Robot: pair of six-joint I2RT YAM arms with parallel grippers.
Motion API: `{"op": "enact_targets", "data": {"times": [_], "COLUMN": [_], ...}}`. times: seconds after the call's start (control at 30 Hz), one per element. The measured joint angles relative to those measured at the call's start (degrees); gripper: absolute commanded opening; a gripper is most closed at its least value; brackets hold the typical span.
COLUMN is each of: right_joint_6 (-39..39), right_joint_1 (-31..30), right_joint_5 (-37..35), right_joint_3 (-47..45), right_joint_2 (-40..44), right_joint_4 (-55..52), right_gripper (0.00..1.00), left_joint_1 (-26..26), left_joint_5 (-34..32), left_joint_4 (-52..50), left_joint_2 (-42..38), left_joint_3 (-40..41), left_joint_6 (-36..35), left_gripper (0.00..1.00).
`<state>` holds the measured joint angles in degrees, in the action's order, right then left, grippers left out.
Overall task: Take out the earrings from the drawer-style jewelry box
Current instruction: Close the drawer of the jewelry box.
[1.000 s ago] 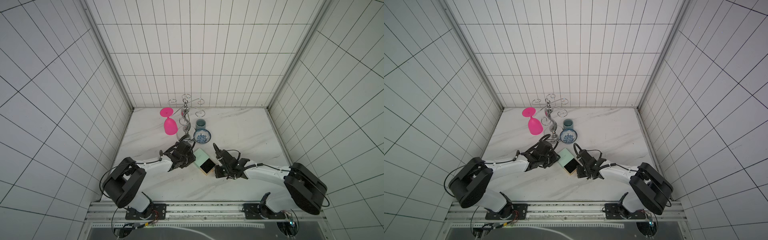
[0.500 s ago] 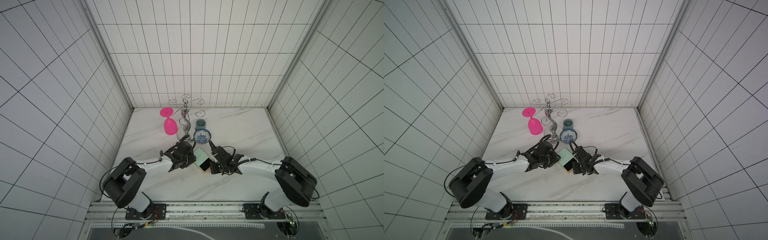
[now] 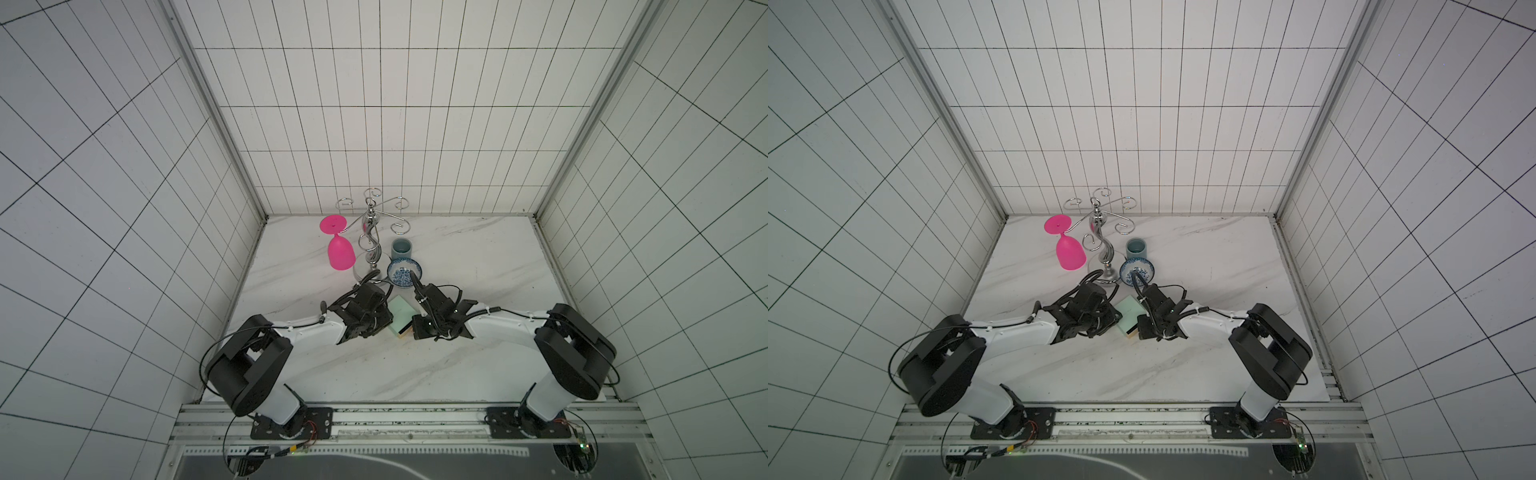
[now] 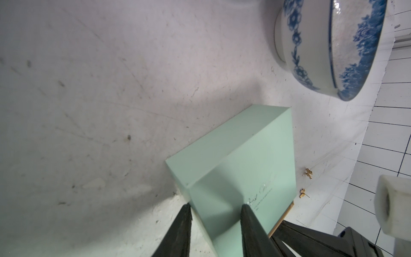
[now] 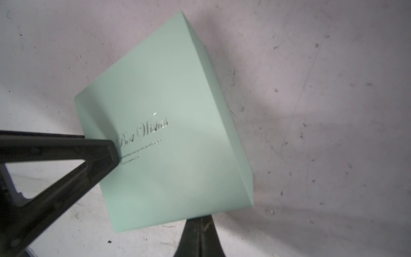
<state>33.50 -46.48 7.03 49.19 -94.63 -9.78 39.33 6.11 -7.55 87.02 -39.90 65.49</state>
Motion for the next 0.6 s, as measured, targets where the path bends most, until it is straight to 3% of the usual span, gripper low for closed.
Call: {"op": "enact_targets", "data": {"times": [0.43, 0.6], "right_joint_6": [-0.1, 0.2], "right_joint_1": [0.0, 0.0], "right_joint_5": [0.8, 0.3], "right_joint_3": [3.0, 3.0], "right_joint_2": [-2.2, 0.5], "right_joint_4": [0.2, -1.0], "right_gripper": [0.04, 0.06], "left_joint_1": [0.0, 0.0], "left_joint_5": [0.0, 0.0], "left_joint_4": [0.0, -0.3], "left_joint_2": [0.0, 0.0], "left_joint_3": [0.0, -0.2], "left_joint_6": [0.0, -0.2], "left_gripper": [0.37, 0.38]}}
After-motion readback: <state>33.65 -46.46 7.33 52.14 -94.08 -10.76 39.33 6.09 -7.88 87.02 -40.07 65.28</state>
